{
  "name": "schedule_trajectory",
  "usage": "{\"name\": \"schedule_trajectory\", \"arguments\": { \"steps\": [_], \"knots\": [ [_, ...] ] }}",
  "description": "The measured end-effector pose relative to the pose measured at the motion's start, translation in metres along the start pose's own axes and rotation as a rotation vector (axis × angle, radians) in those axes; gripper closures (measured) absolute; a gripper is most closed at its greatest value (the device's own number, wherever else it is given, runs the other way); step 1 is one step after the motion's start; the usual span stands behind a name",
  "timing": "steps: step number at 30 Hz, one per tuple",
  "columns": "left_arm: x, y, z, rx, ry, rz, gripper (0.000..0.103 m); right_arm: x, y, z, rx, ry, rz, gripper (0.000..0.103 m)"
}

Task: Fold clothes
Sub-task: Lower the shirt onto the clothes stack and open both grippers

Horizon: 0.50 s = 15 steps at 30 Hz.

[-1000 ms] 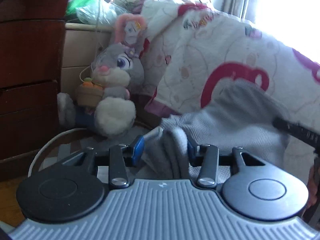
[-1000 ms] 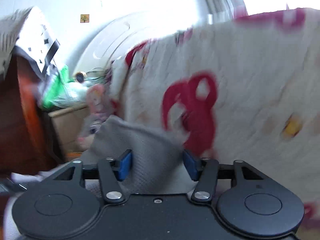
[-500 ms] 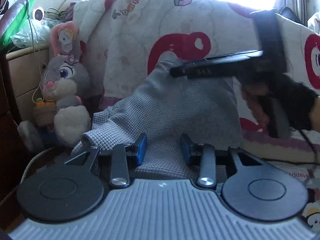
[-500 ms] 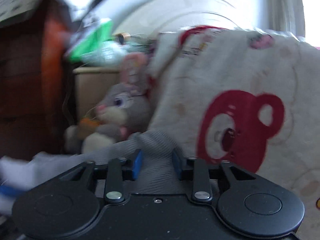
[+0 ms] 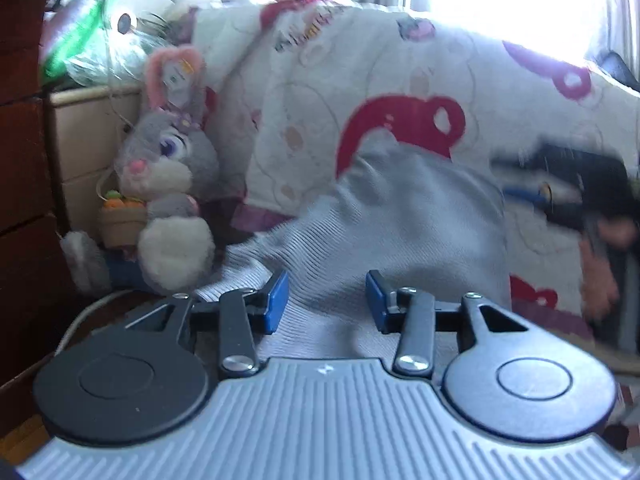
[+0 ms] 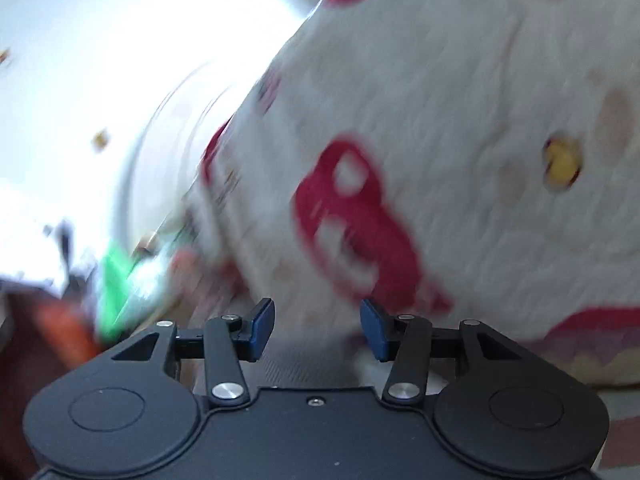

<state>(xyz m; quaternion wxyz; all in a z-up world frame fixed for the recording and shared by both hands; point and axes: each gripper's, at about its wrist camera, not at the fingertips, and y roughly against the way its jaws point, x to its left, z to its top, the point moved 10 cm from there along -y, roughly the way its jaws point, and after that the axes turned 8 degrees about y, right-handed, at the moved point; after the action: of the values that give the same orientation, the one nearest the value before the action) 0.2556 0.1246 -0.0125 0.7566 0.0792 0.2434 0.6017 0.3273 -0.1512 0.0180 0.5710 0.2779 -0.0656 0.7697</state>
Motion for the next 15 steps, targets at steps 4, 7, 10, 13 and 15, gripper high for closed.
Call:
{"name": "schedule_trajectory", "arguments": {
  "steps": [4, 7, 10, 13, 15],
  "knots": [
    [0.004, 0.019, 0.0, 0.018, 0.046, 0.075, 0.048, 0.004, 0.008, -0.024, 0.036, 0.0, 0.016, 0.05],
    [-0.003, 0.044, -0.003, 0.002, 0.021, 0.116, 0.027, 0.014, 0.034, -0.029, 0.005, -0.01, 0.086, 0.048],
    [-0.004, 0.064, -0.012, 0.017, -0.02, 0.208, 0.022, 0.034, 0.056, -0.044, 0.046, 0.124, 0.076, 0.047],
    [-0.007, 0.077, -0.033, 0.094, -0.012, 0.285, 0.014, 0.05, 0.084, -0.063, 0.066, 0.217, 0.064, 0.047],
    [-0.019, 0.083, -0.052, 0.157, -0.049, 0.277, 0.014, 0.054, 0.107, -0.073, 0.077, 0.245, 0.038, 0.045]
  ]
}}
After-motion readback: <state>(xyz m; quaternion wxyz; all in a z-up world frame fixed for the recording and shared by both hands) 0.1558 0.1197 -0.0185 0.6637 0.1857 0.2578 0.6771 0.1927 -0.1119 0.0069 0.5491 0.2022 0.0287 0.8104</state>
